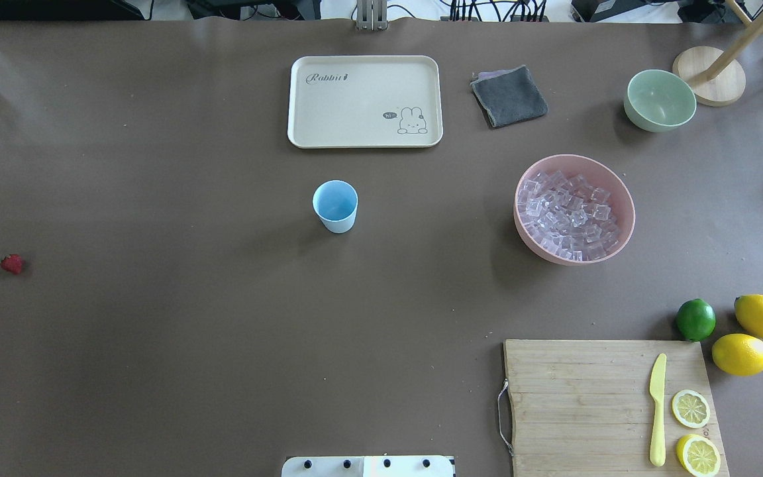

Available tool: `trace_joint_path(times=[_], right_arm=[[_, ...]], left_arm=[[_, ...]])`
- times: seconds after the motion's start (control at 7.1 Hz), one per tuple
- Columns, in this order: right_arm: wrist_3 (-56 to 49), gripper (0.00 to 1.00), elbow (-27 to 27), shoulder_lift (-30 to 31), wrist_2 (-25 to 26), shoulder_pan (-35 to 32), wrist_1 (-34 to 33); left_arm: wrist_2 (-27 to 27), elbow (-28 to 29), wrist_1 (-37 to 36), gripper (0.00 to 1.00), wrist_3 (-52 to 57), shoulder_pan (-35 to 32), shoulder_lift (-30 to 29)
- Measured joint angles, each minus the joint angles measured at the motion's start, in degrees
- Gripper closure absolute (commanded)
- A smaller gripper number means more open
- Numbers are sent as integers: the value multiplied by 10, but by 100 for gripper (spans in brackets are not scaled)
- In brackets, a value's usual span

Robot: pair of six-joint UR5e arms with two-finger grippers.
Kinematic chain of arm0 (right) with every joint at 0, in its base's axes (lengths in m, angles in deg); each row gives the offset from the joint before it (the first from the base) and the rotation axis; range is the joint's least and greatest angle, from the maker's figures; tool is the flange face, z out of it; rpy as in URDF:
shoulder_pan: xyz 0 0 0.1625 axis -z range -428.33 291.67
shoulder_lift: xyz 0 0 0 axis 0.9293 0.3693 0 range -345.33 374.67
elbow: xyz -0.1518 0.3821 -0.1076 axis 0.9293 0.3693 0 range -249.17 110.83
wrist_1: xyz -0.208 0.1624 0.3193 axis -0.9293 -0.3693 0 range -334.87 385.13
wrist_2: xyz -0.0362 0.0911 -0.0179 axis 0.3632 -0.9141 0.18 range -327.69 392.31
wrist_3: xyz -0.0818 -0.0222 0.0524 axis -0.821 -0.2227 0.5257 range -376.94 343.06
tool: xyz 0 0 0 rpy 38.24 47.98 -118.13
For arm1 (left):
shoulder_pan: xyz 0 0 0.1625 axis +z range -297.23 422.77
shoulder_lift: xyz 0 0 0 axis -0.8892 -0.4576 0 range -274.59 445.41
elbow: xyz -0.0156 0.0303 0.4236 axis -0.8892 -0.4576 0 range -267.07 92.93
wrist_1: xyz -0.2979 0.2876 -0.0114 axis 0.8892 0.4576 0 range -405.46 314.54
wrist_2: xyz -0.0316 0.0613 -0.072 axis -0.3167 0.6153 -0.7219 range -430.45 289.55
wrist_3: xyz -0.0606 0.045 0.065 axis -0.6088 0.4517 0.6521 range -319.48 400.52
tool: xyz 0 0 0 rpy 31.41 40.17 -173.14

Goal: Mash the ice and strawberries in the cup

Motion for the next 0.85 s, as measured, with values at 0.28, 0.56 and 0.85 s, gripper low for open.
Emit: trace_joint_path(times=[0.28, 0.56, 0.85], right_arm=[[0, 0, -1, 0, 0, 0, 0], [0, 0, -1, -2, 2, 0, -1], [1, 0, 0, -10, 1, 3, -1]], left_arm=[[1, 0, 13, 1, -1, 1, 1], [4, 1, 20, 1, 0, 9, 2], [3, -6, 33, 1, 0, 15, 10]])
